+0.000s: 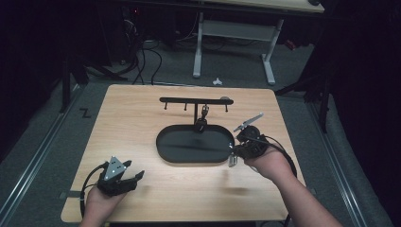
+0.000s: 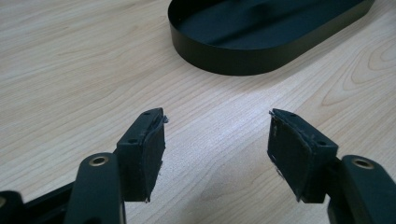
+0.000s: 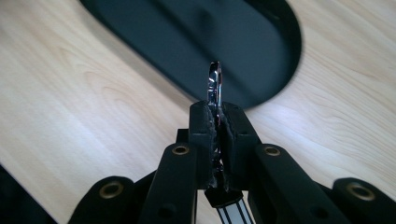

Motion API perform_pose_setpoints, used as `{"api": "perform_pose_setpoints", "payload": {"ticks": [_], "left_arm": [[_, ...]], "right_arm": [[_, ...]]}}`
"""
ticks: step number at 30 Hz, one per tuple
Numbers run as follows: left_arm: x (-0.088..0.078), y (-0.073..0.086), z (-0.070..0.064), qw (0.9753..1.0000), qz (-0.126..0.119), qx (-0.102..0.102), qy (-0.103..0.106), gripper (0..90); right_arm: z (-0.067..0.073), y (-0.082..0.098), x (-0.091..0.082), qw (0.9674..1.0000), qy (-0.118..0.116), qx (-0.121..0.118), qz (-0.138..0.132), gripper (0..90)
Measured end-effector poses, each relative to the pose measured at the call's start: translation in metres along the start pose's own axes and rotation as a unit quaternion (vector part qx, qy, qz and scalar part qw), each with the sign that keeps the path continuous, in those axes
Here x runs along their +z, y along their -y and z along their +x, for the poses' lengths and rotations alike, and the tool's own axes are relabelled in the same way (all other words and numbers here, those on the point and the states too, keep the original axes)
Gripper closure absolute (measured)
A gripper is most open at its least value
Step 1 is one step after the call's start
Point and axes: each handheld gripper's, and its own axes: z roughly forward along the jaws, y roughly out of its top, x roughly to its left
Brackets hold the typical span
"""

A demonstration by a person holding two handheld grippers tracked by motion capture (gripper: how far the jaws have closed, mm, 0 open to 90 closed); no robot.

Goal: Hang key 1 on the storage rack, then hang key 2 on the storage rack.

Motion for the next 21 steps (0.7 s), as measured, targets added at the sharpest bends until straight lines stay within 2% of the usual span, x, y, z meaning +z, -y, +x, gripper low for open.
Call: {"api": "perform_pose_setpoints", "payload": {"ticks": [5,7,21], "left_arm": [[0.000,-0.001,-0.002,1.0000,-0.004,0.003,0.000,37.1],[0.000,-0.001,-0.002,1.0000,-0.003,0.006,0.001,37.1],[-0.005,0.002,-0.001,1.0000,0.000,0.002,0.001,36.9]], "right_arm": [[-0.015,0.001,-0.005,0.9998,0.014,0.015,0.005,83.7],[-0.019,0.000,-0.007,0.9998,0.013,0.015,0.003,83.7],[-0.033,-0.006,-0.011,0.9995,0.016,0.026,0.006,83.7]]}}
